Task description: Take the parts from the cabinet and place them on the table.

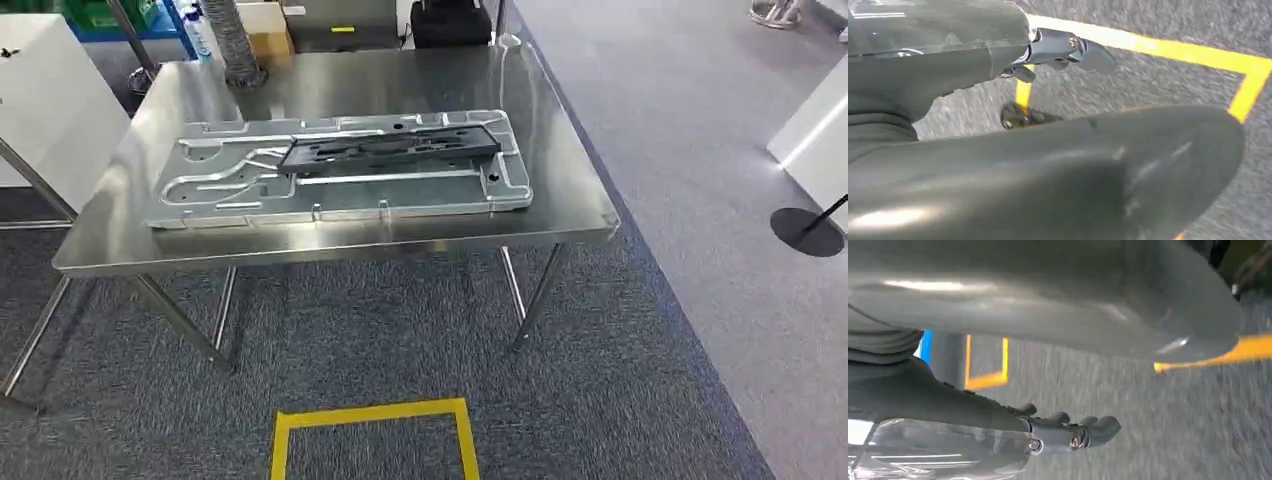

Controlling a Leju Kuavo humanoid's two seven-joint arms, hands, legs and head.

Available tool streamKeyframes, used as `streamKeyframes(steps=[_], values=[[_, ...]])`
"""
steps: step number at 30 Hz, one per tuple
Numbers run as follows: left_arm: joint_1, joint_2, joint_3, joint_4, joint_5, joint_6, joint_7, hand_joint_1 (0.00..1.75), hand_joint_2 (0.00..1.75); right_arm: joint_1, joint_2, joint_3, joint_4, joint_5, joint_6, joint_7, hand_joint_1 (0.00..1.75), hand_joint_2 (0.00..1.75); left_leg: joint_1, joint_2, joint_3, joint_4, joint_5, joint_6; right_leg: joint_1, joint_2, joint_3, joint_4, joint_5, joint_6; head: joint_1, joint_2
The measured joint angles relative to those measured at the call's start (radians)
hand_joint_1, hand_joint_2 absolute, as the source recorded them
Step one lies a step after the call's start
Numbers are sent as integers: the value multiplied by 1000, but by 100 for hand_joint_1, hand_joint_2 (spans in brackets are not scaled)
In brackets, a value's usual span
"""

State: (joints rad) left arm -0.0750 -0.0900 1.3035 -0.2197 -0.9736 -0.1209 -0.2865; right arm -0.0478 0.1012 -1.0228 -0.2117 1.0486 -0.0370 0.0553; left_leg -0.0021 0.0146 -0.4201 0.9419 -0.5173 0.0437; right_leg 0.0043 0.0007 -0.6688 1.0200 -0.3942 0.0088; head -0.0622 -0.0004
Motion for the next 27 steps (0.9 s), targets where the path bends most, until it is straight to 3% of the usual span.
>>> streamKeyframes(steps=[2, 3, 4, 5, 6, 7, 8, 9, 10, 11, 13, 14, 15, 16, 17, 18, 19, 20, 21, 22, 23, 24, 25, 26, 27], values=[[1, 5, -19, 0, -19, -6, 2, 0, 0, -4, 14, -21, 5, -8, 9, -12, 0, 0, 1, 0, -33, 0, 28, 4, -8, 0, -27, 130, -147, 12, 0, 0], [2, 7, -26, 0, -23, -8, 3, 0, 0, -7, 21, -27, 7, -8, 14, -18, 0, 0, 0, 1, -51, 2, 43, 2, -13, 0, -37, 208, -195, 19, 0, 0], [1, 10, -31, 0, -29, -8, 5, 0, 0, -10, 23, -32, 7, -4, 17, -28, 0, 0, 1, 2, -73, 7, 56, 0, -18, 0, -40, 270, -203, 25, 0, 0], [1, 12, -36, 0, -32, -9, 5, 0, 0, -13, 26, -34, 8, -2, 18, -35, 0, 0, 2, 3, -95, 13, 68, -5, -22, -1, -30, 299, -176, 30, 0, 0], [1, 15, -42, 0, -34, -10, 5, 0, 0, -14, 27, -35, 8, 0, 20, -40, 0, 0, 4, 4, -114, 20, 77, -9, -26, -1, -3, 286, -136, 32, 0, 0], [0, 17, -48, 0, -35, -10, 5, 0, 0, -16, 29, -38, 8, 2, 24, -45, 0, 0, 6, 5, -134, 30, 86, -12, -29, -1, 43, 239, -101, 34, 0, 0], [-1, 18, -50, 0, -35, -12, 3, 0, 0, -18, 29, -39, 8, 3, 27, -50, 0, 0, 8, 5, -154, 40, 95, -18, -31, -1, 109, 157, -87, 34, 0, 0], [-3, 19, -51, 0, -35, -15, -6, 0, 0, -22, 30, -40, 8, 8, 35, -51, 0, 0, 8, 4, -166, 51, 102, -24, -32, -1, 186, 58, -113, 32, 0, 0], [-2, 20, -53, 0, -34, -21, -18, 0, 0, -26, 30, -40, 8, 14, 38, -51, 0, 0, 5, 4, -181, 64, 105, -29, -26, 1, 244, -39, -145, 26, 0, 0], [-3, 21, -54, 0, -32, -25, -25, 0, 0, -28, 30, -40, 9, 18, 42, -51, 0, 0, 5, 4, -188, 68, 118, -39, -24, 1, 246, -55, -160, 17, 0, 0], [-5, 22, -55, 0, -30, -31, -34, 0, 0, -27, 30, -40, 10, 28, 42, -48, 0, 0, 10, 5, -194, 60, 139, -52, -17, 1, 229, -45, -147, 1, 0, 0], [-3, 23, -55, 0, -30, -31, -37, 0, 0, -26, 30, -39, 12, 30, 44, -48, 0, 0, 11, 2, -201, 63, 140, -60, -24, -2, 219, -52, -131, -10, 0, 0], [-3, 23, -55, 0, -30, -31, -39, 0, 0, -29, 30, -39, 12, 30, 47, -48, 0, 0, 15, -2, -213, 82, 100, -64, -23, -8, 206, -52, -119, -19, 0, 0], [-1, 22, -55, 0, -31, -31, -38, 0, 0, -29, 30, -38, 12, 32, 49, -52, 0, 0, 16, -3, -230, 134, 30, -66, -21, -9, 190, -52, -106, -28, 0, 0], [0, 21, -56, 0, -32, -32, -38, 0, 0, -28, 29, -38, 12, 36, 51, -55, 0, 0, 17, -4, -248, 204, -30, -69, -18, -9, 174, -52, -93, -31, 0, 0], [-1, 21, -56, 0, -32, -31, -38, 0, 0, -28, 29, -38, 12, 42, 54, -64, 0, 0, 17, -4, -264, 277, -77, -72, -15, -9, 157, -50, -80, -32, 0, 0], [-2, 21, -56, 0, -32, -31, -38, 0, 0, -28, 29, -36, 12, 45, 55, -71, 0, 0, 17, -4, -272, 338, -98, -74, -12, -9, 139, -49, -66, -33, 0, 0], [-2, 21, -56, 0, -32, -30, -38, 0, 0, -28, 29, -34, 12, 45, 57, -76, 0, 0, 17, -4, -265, 373, -83, -73, -10, -9, 118, -47, -52, -32, 0, 0], [-2, 21, -56, 0, -30, -29, -38, 0, 0, -28, 29, -32, 12, 49, 62, -80, 0, 0, 16, -5, -239, 364, -41, -71, -8, -9, 98, -42, -39, -31, 0, 0], [-2, 21, -56, 0, -28, -28, -39, 0, 0, -28, 29, -30, 12, 54, 66, -80, 0, 0, 16, -5, -197, 323, 1, -68, -8, -9, 80, -37, -29, -28, 0, 0], [-3, 22, -56, 0, -26, -27, -39, 0, 0, -28, 29, -27, 12, 58, 70, -80, 0, 0, 16, -5, -136, 247, 28, -64, -8, -9, 62, -30, -20, -25, 0, 0], [-6, 22, -56, 0, -24, -24, -39, 0, 0, -29, 29, -23, 12, 63, 71, -79, 0, 0, 15, -6, -66, 157, 18, -59, -8, -9, 49, -24, -11, -21, 0, 0], [-10, 24, -56, 0, -24, -21, -39, 0, 0, -31, 29, -20, 12, 64, 72, -76, 0, 0, 8, -6, -1, 57, -24, -53, -3, -7, 38, -17, -3, -14, -1, 0], [-13, 24, -56, 0, -23, -17, -39, 0, 0, -30, 30, -17, 12, 65, 72, -75, 0, 0, 8, -7, 10, 15, -42, -45, -3, -10, 34, -15, 6, -9, 0, 0], [-13, 25, -56, 0, -23, -11, -39, 0, 0, -31, 30, -16, 12, 65, 71, -73, 0, 0, 4, -6, -3, 20, -36, -39, -6, -13, 32, -19, 19, -3, 0, 0]])
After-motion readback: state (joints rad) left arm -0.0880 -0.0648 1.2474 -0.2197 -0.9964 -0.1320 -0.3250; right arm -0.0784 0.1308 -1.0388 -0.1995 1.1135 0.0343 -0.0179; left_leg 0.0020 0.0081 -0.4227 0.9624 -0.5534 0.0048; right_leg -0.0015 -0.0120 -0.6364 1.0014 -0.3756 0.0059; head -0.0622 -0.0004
